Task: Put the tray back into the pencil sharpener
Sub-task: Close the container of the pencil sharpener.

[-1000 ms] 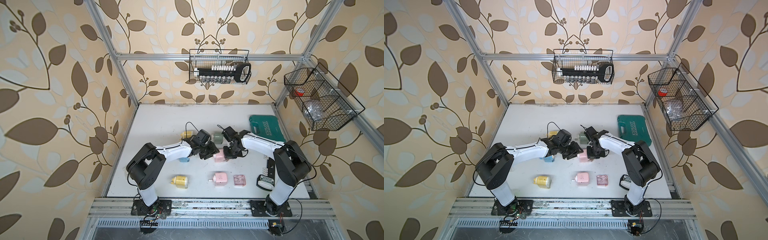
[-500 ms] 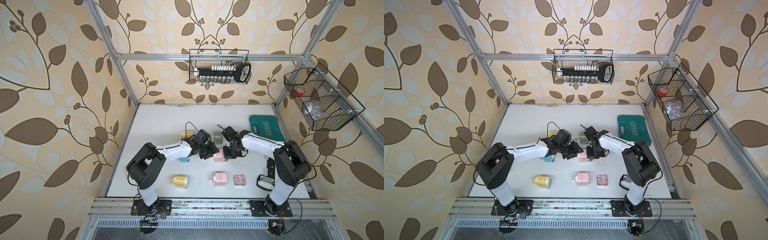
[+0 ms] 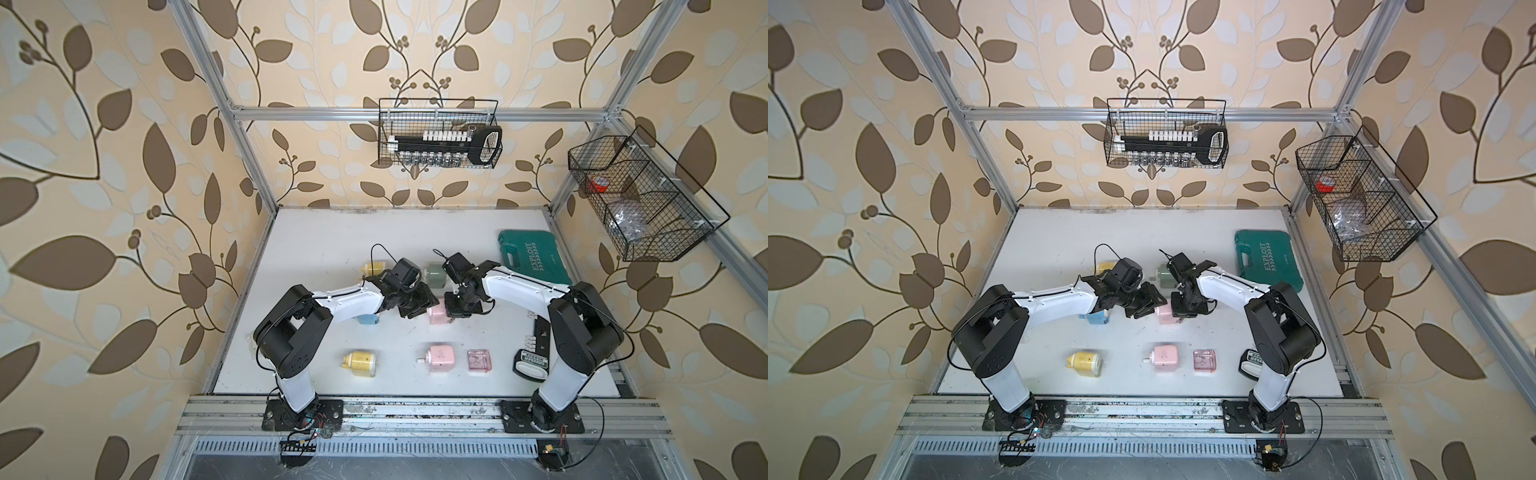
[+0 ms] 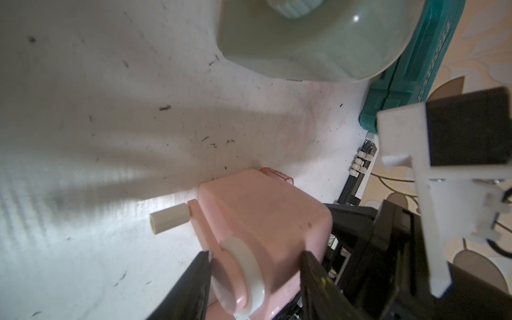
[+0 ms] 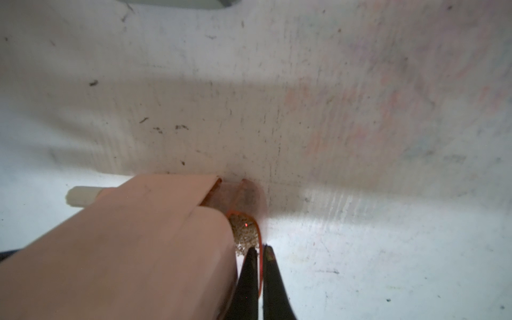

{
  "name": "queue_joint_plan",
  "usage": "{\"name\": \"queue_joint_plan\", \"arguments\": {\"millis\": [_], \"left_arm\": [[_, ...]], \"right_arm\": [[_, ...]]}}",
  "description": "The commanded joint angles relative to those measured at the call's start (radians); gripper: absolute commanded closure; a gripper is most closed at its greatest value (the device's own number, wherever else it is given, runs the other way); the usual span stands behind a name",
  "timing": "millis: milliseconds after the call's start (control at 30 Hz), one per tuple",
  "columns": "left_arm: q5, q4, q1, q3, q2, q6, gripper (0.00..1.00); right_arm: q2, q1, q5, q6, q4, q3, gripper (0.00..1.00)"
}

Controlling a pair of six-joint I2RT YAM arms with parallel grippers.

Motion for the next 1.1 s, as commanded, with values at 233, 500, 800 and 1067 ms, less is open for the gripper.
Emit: {"name": "queue_joint_plan", "arguments": {"millis": [233, 500, 800, 1067], "left_arm": [[-0.008, -0.054, -0.005, -0.014, 0.047, 0.014, 0.48], [-0.010, -0.066, -0.004, -0.010, 0.042, 0.021, 0.48], [-0.012, -0.075, -0.003, -0.011, 0.037, 0.029, 0.48], [-0.009, -0.083, -0.003, 0.000, 0.036, 0.037, 0.48]], "right_arm": [[-0.067, 0.014, 0.051, -0.001, -0.070, 0.046, 0.85], [-0.107, 0.008, 0.084, -0.011, -0.116, 0.070, 0.83], [-0.161, -0.078, 0.086, -0.034, -0.119, 0.042, 0.86], [-0.114, -0.128, 0.029, -0.034, -0.036, -0.009, 1.00]]}}
